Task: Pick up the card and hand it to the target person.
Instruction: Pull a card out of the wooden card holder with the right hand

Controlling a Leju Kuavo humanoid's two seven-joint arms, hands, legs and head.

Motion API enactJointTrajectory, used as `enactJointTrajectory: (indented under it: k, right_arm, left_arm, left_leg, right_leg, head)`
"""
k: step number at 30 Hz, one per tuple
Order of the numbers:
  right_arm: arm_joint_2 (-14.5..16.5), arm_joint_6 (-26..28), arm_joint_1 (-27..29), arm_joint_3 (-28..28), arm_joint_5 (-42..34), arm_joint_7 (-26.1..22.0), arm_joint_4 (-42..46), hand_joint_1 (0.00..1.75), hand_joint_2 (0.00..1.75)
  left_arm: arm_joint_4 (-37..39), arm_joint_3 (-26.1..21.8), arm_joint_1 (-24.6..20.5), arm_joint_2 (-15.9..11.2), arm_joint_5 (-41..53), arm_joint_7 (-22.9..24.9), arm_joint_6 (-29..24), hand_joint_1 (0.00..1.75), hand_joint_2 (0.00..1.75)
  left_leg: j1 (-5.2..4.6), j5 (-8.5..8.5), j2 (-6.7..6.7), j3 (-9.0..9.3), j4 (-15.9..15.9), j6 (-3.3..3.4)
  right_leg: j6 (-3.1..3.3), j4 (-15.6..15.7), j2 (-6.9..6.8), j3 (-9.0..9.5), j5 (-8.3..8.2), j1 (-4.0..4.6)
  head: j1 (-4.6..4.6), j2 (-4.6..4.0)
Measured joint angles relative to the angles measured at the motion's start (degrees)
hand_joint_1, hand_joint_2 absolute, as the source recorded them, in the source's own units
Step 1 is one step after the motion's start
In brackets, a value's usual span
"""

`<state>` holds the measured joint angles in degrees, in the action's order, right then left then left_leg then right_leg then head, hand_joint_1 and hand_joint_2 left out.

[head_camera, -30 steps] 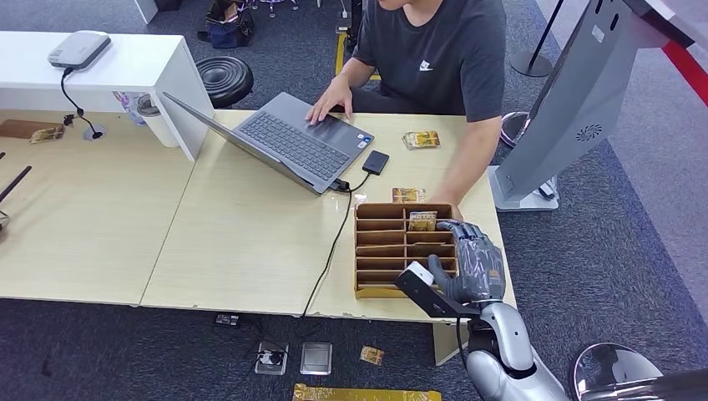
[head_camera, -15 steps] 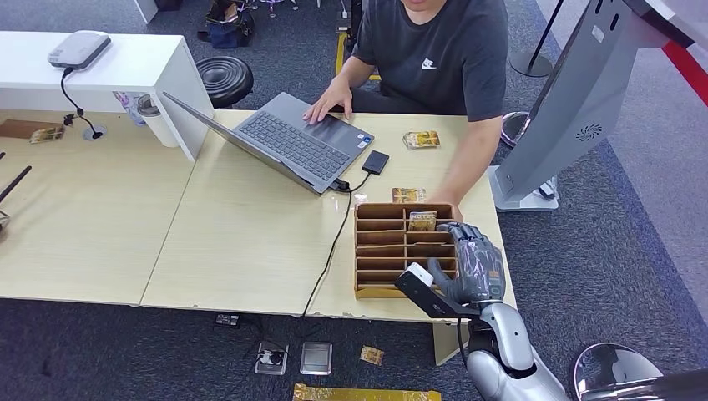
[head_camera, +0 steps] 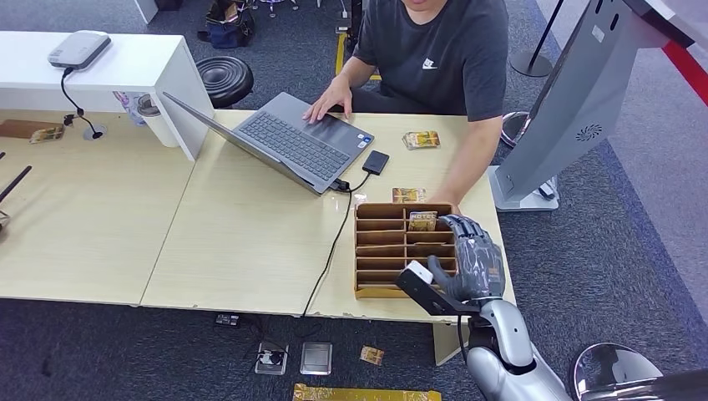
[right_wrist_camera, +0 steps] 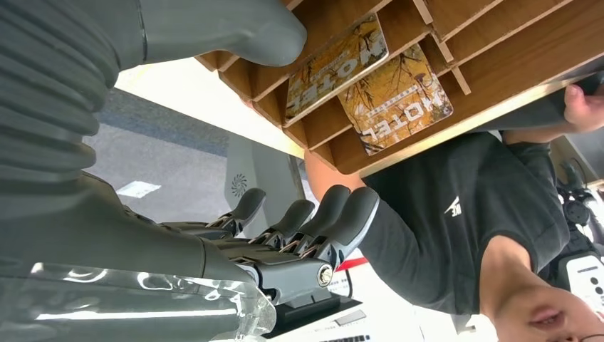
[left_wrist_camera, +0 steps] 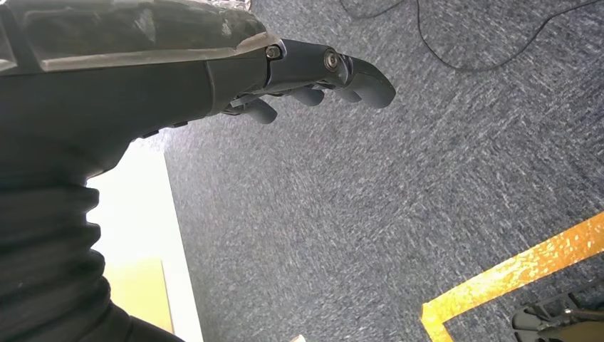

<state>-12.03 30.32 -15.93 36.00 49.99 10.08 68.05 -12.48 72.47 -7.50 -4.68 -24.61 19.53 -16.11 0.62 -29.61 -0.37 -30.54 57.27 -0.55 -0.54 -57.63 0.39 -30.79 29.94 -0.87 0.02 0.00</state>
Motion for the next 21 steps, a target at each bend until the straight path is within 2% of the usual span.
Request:
enactJointTrajectory:
  k: [9,21]
  right_arm:
    - [0.70,-0.15,-1.01,0.03,0.15,-0.52,-1.25,0.62,1.75]
    - [2.01,-0.14,-2.98,0.10,-0.20,-1.57,-4.04,0.58,1.75]
  left_arm:
    - [0.00,-0.01,-0.02,0.00,0.00,0.08,-0.01,0.00,1.75]
    - [0.00,0.00,-0.05,0.00,0.06,0.11,0.00,0.00,1.75]
  left_leg:
    - [0.00,0.00,0.00,-0.01,0.00,0.00]
    - [0.00,0.00,0.00,-0.01,0.00,0.00]
  right_leg:
    - [0.00,0.00,0.00,0.00,0.00,0.00]
    - [0.00,0.00,0.00,0.00,0.00,0.00]
  head:
    - [-0.01,0.00]
    - [-0.01,0.00]
